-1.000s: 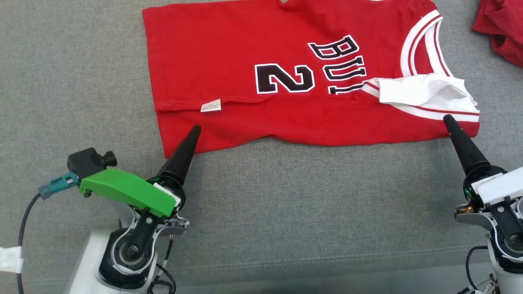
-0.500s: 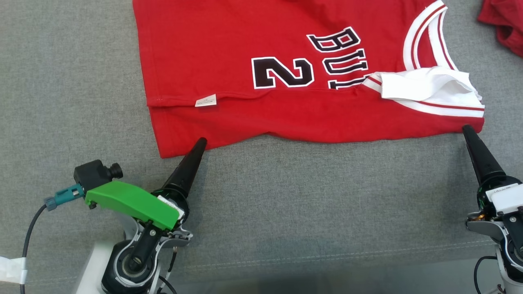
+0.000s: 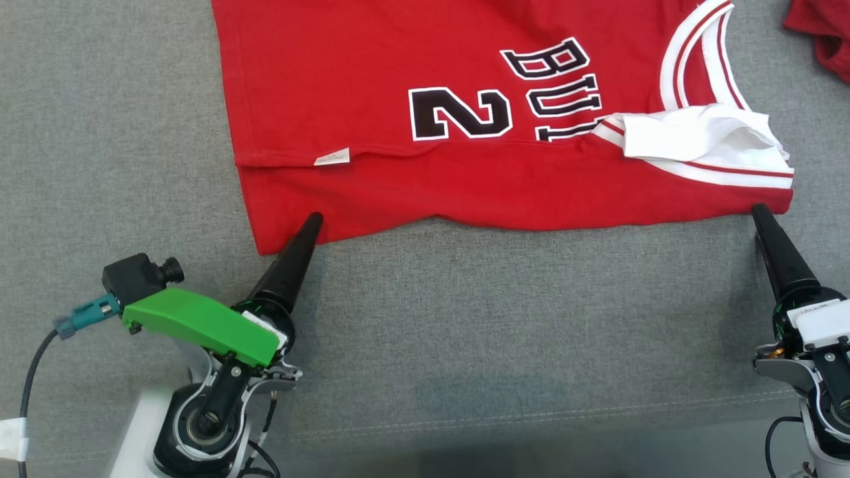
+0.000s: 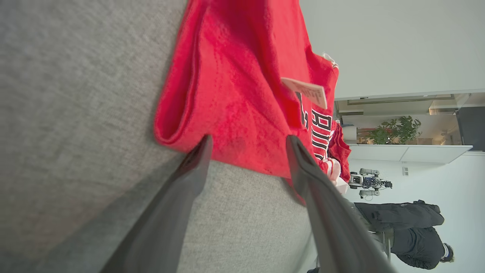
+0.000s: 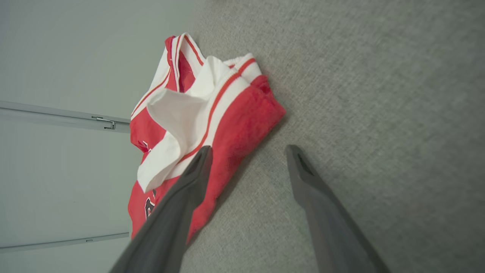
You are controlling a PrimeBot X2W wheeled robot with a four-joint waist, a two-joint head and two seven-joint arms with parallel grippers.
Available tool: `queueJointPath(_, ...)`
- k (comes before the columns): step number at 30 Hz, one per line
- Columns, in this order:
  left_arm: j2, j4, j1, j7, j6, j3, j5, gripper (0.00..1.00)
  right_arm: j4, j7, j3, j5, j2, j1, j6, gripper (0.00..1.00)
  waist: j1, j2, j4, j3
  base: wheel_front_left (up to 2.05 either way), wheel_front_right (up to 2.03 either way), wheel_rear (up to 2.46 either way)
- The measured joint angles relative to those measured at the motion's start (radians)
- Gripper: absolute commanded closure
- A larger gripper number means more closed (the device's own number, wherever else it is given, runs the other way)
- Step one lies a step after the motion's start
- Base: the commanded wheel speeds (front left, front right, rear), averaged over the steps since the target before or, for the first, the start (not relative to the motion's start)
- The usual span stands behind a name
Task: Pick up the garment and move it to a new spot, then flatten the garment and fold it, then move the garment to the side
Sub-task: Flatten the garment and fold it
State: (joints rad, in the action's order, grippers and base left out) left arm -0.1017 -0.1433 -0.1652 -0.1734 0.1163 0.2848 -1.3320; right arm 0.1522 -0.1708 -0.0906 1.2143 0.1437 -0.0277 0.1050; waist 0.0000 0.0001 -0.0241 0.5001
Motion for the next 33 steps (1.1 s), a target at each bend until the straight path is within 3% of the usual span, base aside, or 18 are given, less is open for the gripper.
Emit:
queueJointPath(12, -0.005, -0.002, -0.045, -0.002, 0.003, -0.016, 0.02, 0.0, -0.03, 0.012, 0.007, -0.017, 0.008, 0.088, -0.003, 0.0, 0.0, 0.0, -0.005, 0.027, 0.0, 0.0, 0.0)
queueJointPath(33, -0.005, -0.017, 0.067, -0.005, 0.003, -0.03, 0.025, 0.0, -0.087, 0.029, 0.017, -0.02, 0.009, 0.093, -0.017, 0.0, 0.0, 0.0, 0.023, -0.01, 0.0, 0.0, 0.0)
